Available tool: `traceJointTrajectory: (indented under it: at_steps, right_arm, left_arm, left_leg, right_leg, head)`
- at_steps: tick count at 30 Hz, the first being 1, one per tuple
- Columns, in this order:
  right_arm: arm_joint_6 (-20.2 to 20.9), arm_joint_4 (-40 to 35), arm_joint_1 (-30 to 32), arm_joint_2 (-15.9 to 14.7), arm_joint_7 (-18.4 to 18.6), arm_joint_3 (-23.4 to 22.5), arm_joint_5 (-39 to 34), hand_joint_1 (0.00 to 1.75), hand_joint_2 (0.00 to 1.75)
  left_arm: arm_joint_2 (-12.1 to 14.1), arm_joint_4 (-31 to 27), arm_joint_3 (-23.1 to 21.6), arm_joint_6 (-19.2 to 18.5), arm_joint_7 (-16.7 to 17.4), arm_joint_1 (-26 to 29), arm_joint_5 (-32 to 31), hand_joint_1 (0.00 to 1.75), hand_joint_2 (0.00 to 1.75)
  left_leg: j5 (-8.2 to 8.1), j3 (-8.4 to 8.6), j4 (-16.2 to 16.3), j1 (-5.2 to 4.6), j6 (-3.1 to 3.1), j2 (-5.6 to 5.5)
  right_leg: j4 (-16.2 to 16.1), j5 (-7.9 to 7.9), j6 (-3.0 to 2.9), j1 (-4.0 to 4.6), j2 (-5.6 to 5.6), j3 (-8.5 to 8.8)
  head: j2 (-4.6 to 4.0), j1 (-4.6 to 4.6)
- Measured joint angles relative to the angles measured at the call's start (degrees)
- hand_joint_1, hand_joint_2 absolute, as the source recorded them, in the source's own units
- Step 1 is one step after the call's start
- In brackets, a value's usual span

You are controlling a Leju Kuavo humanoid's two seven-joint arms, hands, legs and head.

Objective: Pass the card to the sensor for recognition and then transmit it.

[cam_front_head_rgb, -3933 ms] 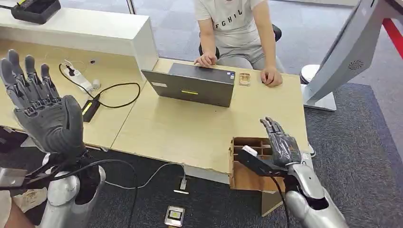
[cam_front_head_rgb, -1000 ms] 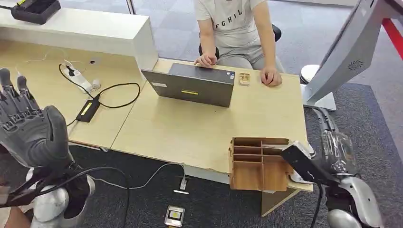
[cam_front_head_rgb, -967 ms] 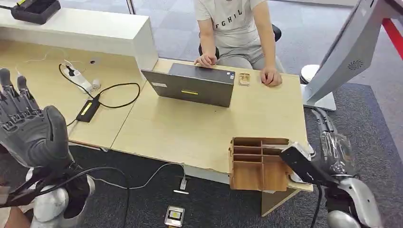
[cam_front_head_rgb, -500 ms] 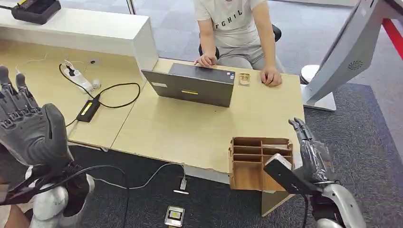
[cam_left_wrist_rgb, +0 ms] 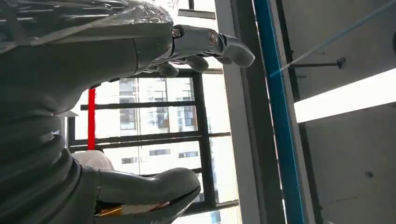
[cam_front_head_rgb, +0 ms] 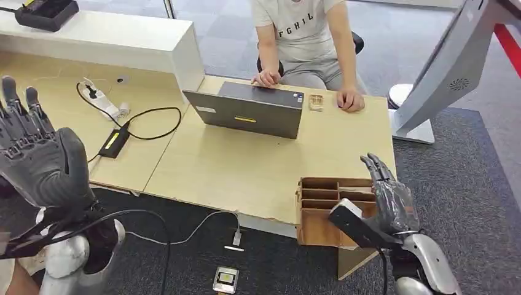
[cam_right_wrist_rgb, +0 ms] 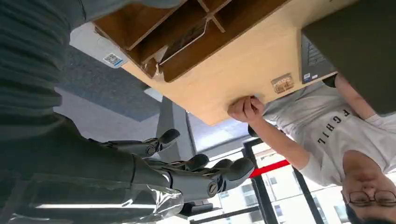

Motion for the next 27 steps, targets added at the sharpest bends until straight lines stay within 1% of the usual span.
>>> traceJointTrajectory:
  at_steps: [11, 14, 18, 20, 21, 22, 23, 24, 25, 26, 27]
  right_arm:
    - [-0.28, 9.16, -2.8, 2.16, -0.46, 1.49, 1.57, 0.0, 1.75]
    - [-0.88, 12.48, -3.88, 2.86, -0.46, 1.88, 2.86, 0.0, 1.75]
    - [-2.51, 16.69, -5.51, 3.54, -0.81, 2.1, 3.98, 0.0, 1.75]
    - [-2.54, 18.33, -5.88, 3.72, -0.89, 2.1, 4.02, 0.1, 1.75]
    - [-2.54, 18.88, -6.04, 3.8, -0.9, 2.1, 4.02, 0.21, 1.75]
    - [-2.56, 19.67, -6.29, 3.93, -0.92, 2.1, 4.04, 0.8, 1.75]
    - [-2.56, 20.28, -6.5, 4.09, -0.94, 2.1, 4.11, 1.24, 1.75]
    - [-2.58, 20.98, -6.69, 4.17, -1.03, 2.1, 4.2, 1.57, 1.75]
    - [-2.58, 21.61, -6.89, 4.28, -1.18, 2.12, 4.44, 1.69, 1.75]
    - [-2.58, 22.14, -7.08, 4.41, -1.42, 2.1, 4.48, 1.73, 1.75]
    - [-2.62, 22.64, -7.31, 4.52, -1.6, 2.12, 4.59, 1.73, 1.75]
  left_arm:
    - [-0.02, 1.09, -0.77, -1.18, 0.0, -1.34, 0.96, 0.0, 1.75]
    - [-0.04, 1.49, -1.07, -1.99, -0.02, -1.58, 1.4, 0.0, 1.75]
    - [-0.11, 1.81, -1.2, -1.99, -0.24, -1.85, 1.46, 0.0, 1.75]
    - [-0.13, 1.81, -1.25, -1.9, -0.28, -1.85, 1.46, 0.0, 1.75]
    - [-0.13, 1.81, -1.25, -1.88, -0.28, -1.85, 1.46, 0.0, 1.75]
    - [-0.11, 1.84, -1.27, -1.88, -0.28, -1.85, 1.46, 0.0, 1.75]
    - [-0.11, 1.84, -1.27, -1.84, -0.28, -1.84, 1.46, 0.0, 1.75]
    - [-0.13, 1.84, -1.29, -1.81, -0.28, -1.79, 1.44, 0.0, 1.75]
    - [-0.13, 1.84, -1.29, -1.81, -0.31, -1.7, 1.38, 0.0, 1.75]
    - [-0.13, 1.84, -1.29, -1.81, -0.35, -1.59, 1.29, 0.0, 1.75]
    - [-0.13, 1.84, -1.29, -1.81, -0.37, -1.48, 1.23, 0.0, 1.75]
  left_leg:
    - [-0.01, -0.02, 0.0, 0.0, 0.0, 0.0]
    - [-0.01, -0.03, 0.0, 0.0, 0.0, 0.0]
    - [0.0, -0.01, 0.01, 0.0, 0.0, 0.0]
    - [0.0, -0.03, 0.0, 0.0, 0.0, 0.0]
    - [0.0, -0.03, 0.0, 0.0, 0.0, 0.0]
    - [0.0, -0.02, 0.0, 0.0, 0.0, 0.0]
    - [-0.01, -0.02, 0.0, 0.0, 0.0, 0.0]
    - [-0.01, -0.03, 0.0, 0.0, 0.0, 0.0]
    - [-0.01, -0.03, 0.0, 0.0, 0.0, 0.0]
    - [-0.01, -0.03, 0.0, 0.0, 0.0, 0.0]
    - [-0.01, -0.03, 0.0, 0.0, 0.0, 0.0]
  right_leg:
    - [0.0, 0.0, 0.0, 0.0, 0.0, -0.02]
    - [0.0, 0.0, 0.0, 0.0, 0.0, -0.04]
    - [0.0, 0.0, 0.0, 0.0, 0.0, -0.03]
    - [0.0, 0.0, 0.0, 0.0, -0.01, -0.03]
    - [0.0, 0.0, 0.0, 0.0, -0.01, -0.03]
    - [0.0, 0.0, 0.0, 0.0, 0.0, -0.03]
    - [0.0, 0.0, 0.0, 0.0, 0.0, -0.04]
    - [0.0, 0.0, 0.0, 0.0, 0.0, -0.04]
    - [0.0, 0.0, 0.0, 0.0, 0.0, -0.04]
    - [0.0, 0.0, 0.0, 0.0, 0.0, -0.04]
    - [0.0, 0.0, 0.0, 0.0, 0.0, -0.04]
  head:
    - [0.0, -0.02]
    - [0.0, 0.0]
    - [0.0, 0.0]
    - [0.0, 0.0]
    - [0.0, -0.02]
    - [0.0, -0.02]
    - [0.0, -0.02]
    - [0.0, -0.02]
    - [0.0, -0.02]
    - [0.0, -0.02]
    - [0.0, -0.02]
